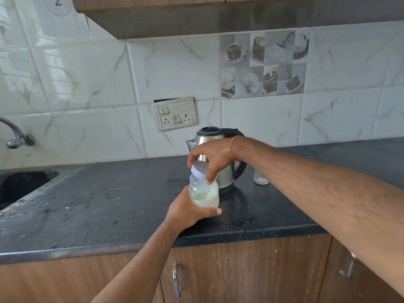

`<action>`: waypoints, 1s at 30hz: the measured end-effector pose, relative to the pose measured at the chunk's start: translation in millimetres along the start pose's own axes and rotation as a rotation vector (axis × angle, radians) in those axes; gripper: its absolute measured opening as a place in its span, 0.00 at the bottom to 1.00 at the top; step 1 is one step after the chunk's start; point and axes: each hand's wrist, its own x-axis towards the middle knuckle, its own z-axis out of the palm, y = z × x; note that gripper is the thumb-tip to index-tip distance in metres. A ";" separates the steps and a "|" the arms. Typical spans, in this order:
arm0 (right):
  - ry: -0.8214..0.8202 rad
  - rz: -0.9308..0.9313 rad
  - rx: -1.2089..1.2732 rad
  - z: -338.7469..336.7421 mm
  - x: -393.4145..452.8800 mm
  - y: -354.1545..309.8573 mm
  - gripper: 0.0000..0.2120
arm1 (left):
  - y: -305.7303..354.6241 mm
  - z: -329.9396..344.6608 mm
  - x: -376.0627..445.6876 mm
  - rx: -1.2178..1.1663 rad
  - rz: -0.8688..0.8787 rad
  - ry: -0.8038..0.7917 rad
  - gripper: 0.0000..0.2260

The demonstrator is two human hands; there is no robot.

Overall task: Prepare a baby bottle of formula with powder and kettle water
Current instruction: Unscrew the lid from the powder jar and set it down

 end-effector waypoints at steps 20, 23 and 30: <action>0.565 0.466 0.517 157.8 -114.8 130.8 0.23 | 7.2 -1.9 -6.3 -0.019 0.097 -0.018 0.38; 0.517 0.516 0.431 160.5 -126.4 139.9 0.22 | 9.4 -2.2 -7.3 -0.022 0.108 -0.025 0.38; 0.521 0.626 0.418 162.3 -140.6 169.7 0.22 | 9.3 -2.3 -6.8 -0.021 0.128 -0.024 0.40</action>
